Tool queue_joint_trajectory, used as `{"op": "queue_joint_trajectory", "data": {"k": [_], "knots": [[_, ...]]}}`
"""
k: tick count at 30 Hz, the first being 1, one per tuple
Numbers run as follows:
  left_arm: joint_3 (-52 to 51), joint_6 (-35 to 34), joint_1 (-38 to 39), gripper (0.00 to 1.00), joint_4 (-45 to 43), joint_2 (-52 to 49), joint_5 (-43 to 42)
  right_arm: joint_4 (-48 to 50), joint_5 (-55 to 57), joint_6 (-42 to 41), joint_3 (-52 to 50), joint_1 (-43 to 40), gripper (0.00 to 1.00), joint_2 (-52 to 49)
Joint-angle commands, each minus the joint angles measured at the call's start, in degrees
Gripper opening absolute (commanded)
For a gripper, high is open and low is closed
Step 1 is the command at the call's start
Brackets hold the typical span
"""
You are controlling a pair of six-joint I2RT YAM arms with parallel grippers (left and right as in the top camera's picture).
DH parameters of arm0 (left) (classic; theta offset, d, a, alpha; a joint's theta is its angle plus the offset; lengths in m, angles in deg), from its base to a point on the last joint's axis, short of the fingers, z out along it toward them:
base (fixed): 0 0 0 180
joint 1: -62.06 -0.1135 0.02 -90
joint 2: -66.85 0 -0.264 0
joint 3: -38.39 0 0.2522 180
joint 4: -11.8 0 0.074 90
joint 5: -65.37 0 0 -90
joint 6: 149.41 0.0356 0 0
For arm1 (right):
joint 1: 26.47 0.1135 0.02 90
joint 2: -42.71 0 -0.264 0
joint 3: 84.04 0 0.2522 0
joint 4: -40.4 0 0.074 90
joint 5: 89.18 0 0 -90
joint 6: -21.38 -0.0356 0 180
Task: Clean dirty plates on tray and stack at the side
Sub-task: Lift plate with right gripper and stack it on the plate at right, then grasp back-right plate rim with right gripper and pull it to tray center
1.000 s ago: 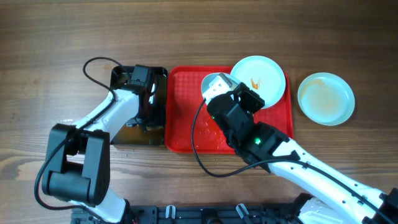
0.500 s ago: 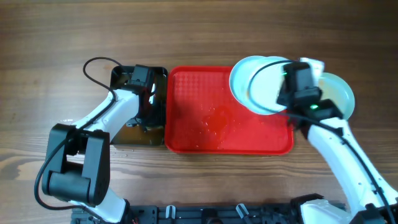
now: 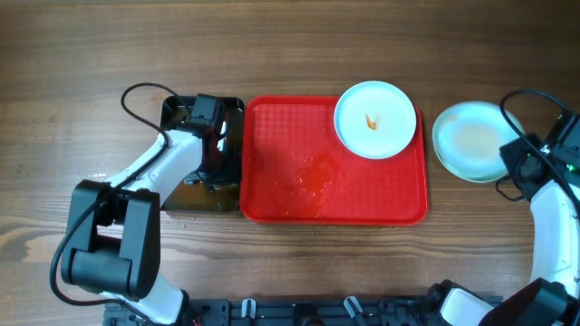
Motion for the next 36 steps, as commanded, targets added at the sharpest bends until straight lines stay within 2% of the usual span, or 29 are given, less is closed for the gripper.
{"op": "queue_joint_trajectory", "data": {"k": [1, 4, 8, 13, 17, 21, 24, 26, 31, 36], "knots": [[-1.5, 0.1, 0.7, 0.78, -0.9, -1.3, -4.9, 2.6, -14.2, 4.9, -0.3, 0.2, 0.54, -0.5], [-1.5, 0.1, 0.7, 0.78, -0.9, -1.3, -4.9, 4.2, -26.1, 10.6, -0.3, 2.5, 0.60, -0.5], [-1.5, 0.1, 0.7, 0.78, -0.8, -1.3, -4.9, 2.8, -27.5, 14.9, -0.7, 11.2, 0.65, -1.2], [-1.5, 0.1, 0.7, 0.78, -0.9, -1.3, -4.9, 2.8, -21.0, 13.4, -0.9, 22.3, 0.65, -8.8], [-1.5, 0.1, 0.7, 0.78, -0.8, -1.3, -4.9, 5.1, -16.2, 5.6, -0.9, 26.4, 0.63, -17.0], [-1.5, 0.1, 0.7, 0.78, -0.9, -1.3, -4.9, 9.7, -18.4, 2.6, -0.9, 27.9, 0.52, -22.9], [-1.5, 0.1, 0.7, 0.78, -0.8, -1.3, -4.9, 10.0, -19.2, 2.8, -0.9, 29.7, 0.25, -24.0], [-1.5, 0.1, 0.7, 0.78, -0.8, -1.3, -4.9, 9.4, -19.2, 4.4, -0.9, 31.5, 0.16, -24.0], [-1.5, 0.1, 0.7, 0.79, -0.9, -1.3, -4.9, 6.8, -19.2, 7.3, -0.9, 37.5, 0.05, -24.0], [-1.5, 0.1, 0.7, 0.83, -2.2, -1.3, -4.8, 5.2, -19.2, 8.8, -0.9, 43.9, 0.05, -24.0]]}}
